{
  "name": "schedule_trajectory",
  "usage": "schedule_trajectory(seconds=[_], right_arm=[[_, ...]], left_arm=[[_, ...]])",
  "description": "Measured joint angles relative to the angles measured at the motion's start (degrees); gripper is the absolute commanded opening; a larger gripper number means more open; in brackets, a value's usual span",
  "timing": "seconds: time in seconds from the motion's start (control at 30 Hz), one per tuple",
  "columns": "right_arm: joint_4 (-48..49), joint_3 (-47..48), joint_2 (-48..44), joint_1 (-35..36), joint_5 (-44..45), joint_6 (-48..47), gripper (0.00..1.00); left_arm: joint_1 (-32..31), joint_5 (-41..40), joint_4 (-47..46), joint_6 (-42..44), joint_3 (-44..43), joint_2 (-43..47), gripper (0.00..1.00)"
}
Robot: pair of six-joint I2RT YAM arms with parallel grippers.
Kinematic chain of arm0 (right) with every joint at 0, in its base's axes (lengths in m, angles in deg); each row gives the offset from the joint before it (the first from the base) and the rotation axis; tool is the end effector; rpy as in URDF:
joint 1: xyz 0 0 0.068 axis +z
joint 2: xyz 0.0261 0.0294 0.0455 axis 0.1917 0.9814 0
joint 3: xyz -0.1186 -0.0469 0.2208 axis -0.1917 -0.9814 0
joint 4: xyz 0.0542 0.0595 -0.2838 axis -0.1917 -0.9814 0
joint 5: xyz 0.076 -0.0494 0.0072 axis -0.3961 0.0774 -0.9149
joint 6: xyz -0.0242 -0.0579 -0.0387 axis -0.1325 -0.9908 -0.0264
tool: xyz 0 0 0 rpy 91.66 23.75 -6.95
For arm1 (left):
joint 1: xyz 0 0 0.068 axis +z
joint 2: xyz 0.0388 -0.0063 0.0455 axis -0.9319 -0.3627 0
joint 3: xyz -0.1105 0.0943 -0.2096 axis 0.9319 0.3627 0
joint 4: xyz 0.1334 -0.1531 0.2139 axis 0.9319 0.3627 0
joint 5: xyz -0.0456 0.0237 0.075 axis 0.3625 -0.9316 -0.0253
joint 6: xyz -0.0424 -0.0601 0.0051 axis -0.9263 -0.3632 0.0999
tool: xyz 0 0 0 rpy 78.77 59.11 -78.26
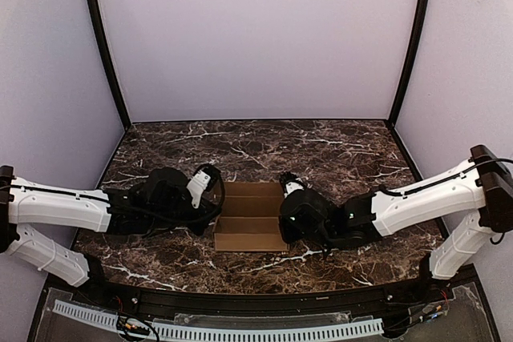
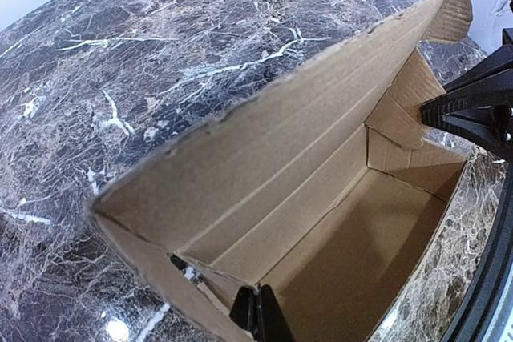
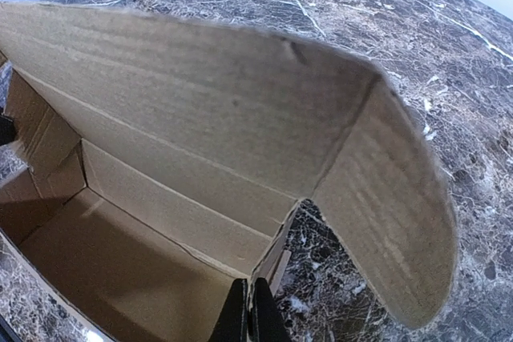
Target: Fold the paper box
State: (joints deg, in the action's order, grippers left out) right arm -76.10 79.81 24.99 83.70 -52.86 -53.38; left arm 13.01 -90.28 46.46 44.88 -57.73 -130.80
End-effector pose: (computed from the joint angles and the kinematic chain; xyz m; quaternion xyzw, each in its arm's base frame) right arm 0.1399 0.3340 0.1408 -0.1694 0.8758 0.1447 0.4283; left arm 0.1862 -0.2618 0.1572 0.2906 0.8194 -0.2409 0.4313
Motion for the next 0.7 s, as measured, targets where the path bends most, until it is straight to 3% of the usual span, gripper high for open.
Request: schedule_trajectory(seconds=[0.27,0.43,0.53,0.7], right_arm=[[2.9,-2.8,-0.2,1.1,0.5,2.6,0.02],[3.1,-3.5,-1.0,1.2,0.6,4.0,0.27],[2.6,-3.6,-2.0,1.6,0.5,3.8,0.37],[1.7,-3.6,-5.6,1.7,1.1,2.9,0.46]], left_arm=[[-0.5,-0.3,0.1,-0.3,0.7,0.0,0.0],[-0.7,-0.3,0.0,-0.5,0.9,0.0,0.0],[-1.1,-0.2,0.0,-0.5,0.9,0.0,0.0],[-1.6,-0.7,0.0,-0.6,1.0,0.0,0.0]])
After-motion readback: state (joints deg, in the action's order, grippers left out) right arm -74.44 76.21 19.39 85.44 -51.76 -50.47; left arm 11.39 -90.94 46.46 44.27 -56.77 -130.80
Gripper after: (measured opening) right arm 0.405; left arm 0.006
